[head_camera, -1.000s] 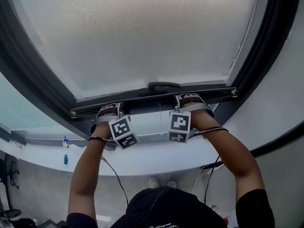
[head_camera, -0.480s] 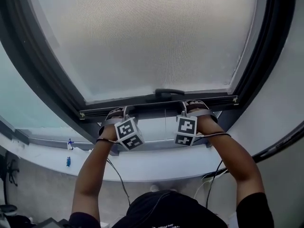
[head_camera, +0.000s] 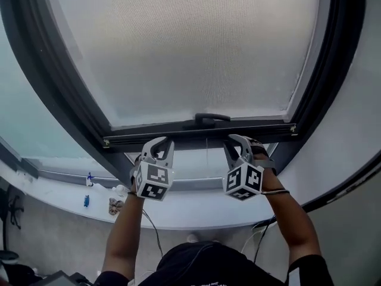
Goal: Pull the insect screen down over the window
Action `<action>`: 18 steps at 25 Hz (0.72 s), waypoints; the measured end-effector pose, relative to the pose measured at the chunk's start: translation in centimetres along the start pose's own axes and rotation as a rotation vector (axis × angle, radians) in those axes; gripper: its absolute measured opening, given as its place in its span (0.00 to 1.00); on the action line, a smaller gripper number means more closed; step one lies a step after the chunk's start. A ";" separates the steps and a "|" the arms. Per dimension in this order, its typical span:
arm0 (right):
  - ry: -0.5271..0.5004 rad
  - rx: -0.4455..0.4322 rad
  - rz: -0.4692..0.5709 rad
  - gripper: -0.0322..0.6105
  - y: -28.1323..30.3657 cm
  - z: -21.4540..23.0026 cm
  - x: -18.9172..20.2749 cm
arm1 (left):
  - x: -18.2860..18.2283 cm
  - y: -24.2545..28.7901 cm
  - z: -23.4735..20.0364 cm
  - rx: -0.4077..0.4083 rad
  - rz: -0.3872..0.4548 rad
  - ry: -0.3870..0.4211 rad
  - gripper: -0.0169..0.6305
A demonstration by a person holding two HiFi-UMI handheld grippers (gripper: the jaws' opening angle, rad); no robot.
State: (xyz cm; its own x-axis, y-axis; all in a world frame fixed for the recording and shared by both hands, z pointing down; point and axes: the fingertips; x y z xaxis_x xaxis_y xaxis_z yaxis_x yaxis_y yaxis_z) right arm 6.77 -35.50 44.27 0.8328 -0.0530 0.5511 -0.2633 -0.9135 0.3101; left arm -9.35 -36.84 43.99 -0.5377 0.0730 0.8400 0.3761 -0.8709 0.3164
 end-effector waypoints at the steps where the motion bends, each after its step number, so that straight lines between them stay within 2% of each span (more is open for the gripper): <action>1: 0.031 0.019 0.024 0.15 -0.7 0.1 -0.1 | -0.4 -0.8 -0.1 -0.022 0.032 -0.061 0.09; 4: 0.170 0.056 0.088 0.08 -2.6 0.3 -0.5 | -1.2 -2.8 0.0 -0.066 0.110 -0.227 0.05; 5: 0.223 0.065 0.105 0.05 -3.2 0.4 -0.6 | -1.3 -3.3 0.2 -0.076 0.123 -0.252 0.04; 8: 0.379 0.099 0.152 0.05 -5.3 0.6 -1.4 | -0.7 -4.7 1.0 -0.120 0.131 -0.237 0.03; 10: 0.469 0.119 0.190 0.05 -6.5 0.4 -1.6 | -0.5 -5.9 1.2 -0.158 0.142 -0.260 0.03; 15: 0.690 0.136 0.270 0.05 -8.7 -0.6 -1.1 | 0.6 -8.6 1.6 -0.216 0.195 -0.438 0.03; 18: 0.780 0.135 0.275 0.05 -9.7 -1.2 -1.1 | 1.3 -9.7 2.1 -0.227 0.214 -0.496 0.03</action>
State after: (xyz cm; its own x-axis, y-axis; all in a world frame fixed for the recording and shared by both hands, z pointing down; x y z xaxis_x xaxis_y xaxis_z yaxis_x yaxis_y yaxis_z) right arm 7.82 -26.10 41.58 0.1585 -0.0317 0.9869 -0.3061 -0.9518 0.0186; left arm -12.11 -27.29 42.91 -0.0298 0.0553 0.9980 0.2369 -0.9696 0.0608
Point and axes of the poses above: the fingertips, and each gripper's own axes: y forward along the fingers, z to its right, x out of its underside, and after that the axes turned 2 degrees about -z, right-handed
